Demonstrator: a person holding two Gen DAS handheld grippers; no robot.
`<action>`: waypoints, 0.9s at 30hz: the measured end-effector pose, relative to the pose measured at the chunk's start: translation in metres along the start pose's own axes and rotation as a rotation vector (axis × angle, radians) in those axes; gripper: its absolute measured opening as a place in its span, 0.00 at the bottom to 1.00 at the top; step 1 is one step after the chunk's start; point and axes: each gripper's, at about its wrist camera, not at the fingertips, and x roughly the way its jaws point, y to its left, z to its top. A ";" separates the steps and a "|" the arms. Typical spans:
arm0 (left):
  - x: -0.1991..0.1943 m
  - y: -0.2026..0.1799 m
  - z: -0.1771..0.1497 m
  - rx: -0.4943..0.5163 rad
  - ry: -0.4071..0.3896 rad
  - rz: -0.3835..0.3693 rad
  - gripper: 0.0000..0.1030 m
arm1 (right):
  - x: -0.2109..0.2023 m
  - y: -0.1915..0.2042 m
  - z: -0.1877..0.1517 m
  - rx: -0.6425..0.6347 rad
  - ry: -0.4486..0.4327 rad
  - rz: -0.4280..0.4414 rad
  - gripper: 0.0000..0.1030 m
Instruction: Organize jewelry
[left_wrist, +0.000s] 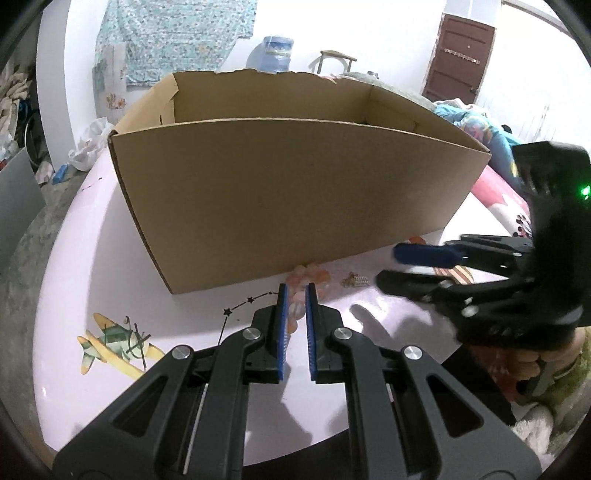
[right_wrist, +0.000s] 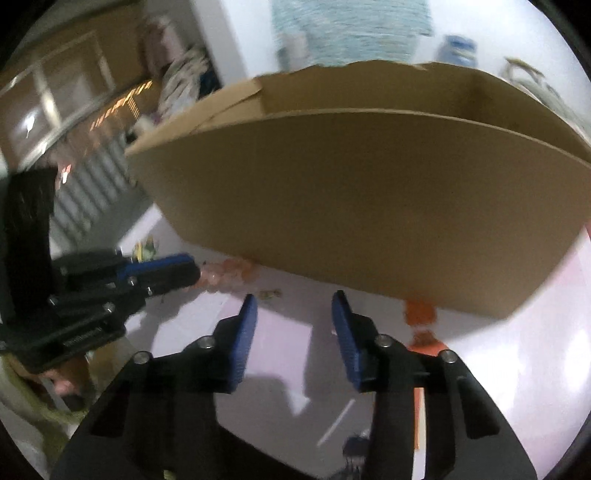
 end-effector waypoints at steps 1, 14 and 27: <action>-0.001 0.001 0.000 -0.005 -0.003 -0.004 0.08 | 0.002 0.004 0.003 -0.022 0.005 0.001 0.32; -0.002 0.009 -0.002 -0.022 -0.008 -0.021 0.08 | 0.009 0.020 0.009 -0.155 0.085 -0.004 0.05; -0.007 0.005 -0.002 0.004 -0.036 -0.033 0.08 | -0.022 0.005 -0.007 -0.005 0.022 -0.015 0.05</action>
